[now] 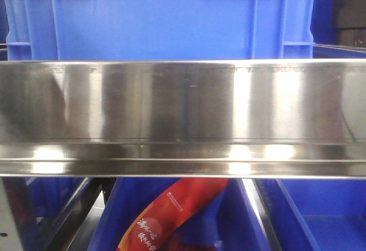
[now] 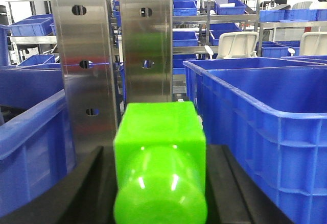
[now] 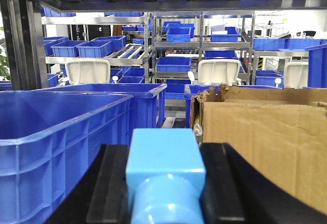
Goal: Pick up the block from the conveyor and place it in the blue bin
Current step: 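Move the left gripper over a blue bin and open it, dropping the green block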
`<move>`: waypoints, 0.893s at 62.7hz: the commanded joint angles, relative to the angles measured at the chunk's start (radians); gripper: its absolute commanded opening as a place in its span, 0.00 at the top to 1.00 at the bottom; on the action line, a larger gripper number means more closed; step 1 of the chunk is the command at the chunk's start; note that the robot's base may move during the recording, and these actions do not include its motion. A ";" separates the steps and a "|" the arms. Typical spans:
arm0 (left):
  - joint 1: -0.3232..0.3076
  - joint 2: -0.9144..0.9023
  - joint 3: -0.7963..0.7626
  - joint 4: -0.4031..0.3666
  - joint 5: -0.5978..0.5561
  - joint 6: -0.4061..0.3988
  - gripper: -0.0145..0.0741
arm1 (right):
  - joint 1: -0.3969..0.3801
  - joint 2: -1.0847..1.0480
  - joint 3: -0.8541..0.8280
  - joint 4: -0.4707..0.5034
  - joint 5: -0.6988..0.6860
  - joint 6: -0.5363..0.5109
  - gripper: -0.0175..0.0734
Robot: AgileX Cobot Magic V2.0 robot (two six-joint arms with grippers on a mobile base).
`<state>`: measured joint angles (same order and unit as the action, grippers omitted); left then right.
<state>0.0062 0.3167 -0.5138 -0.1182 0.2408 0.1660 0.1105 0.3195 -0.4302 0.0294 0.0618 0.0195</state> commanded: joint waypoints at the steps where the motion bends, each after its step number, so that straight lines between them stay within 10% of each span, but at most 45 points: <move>1: 0.001 -0.001 0.000 -0.009 -0.022 0.000 0.96 | 0.002 -0.004 0.002 -0.005 -0.017 -0.004 0.99; 32: 0.001 0.009 -0.033 -0.009 -0.100 0.000 0.96 | 0.008 0.012 -0.037 -0.005 -0.062 -0.004 0.99; 49: -0.001 0.176 -0.314 -0.014 0.111 0.008 0.96 | 0.058 0.198 -0.269 -0.022 0.009 -0.004 0.99; 56: -0.001 0.276 -0.438 -0.139 0.201 0.114 0.96 | 0.097 0.309 -0.319 -0.022 -0.007 -0.004 0.99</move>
<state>0.0062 0.5287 -0.8728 -0.1661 0.3822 0.2066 0.1834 0.5506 -0.7135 0.0182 0.0650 0.0195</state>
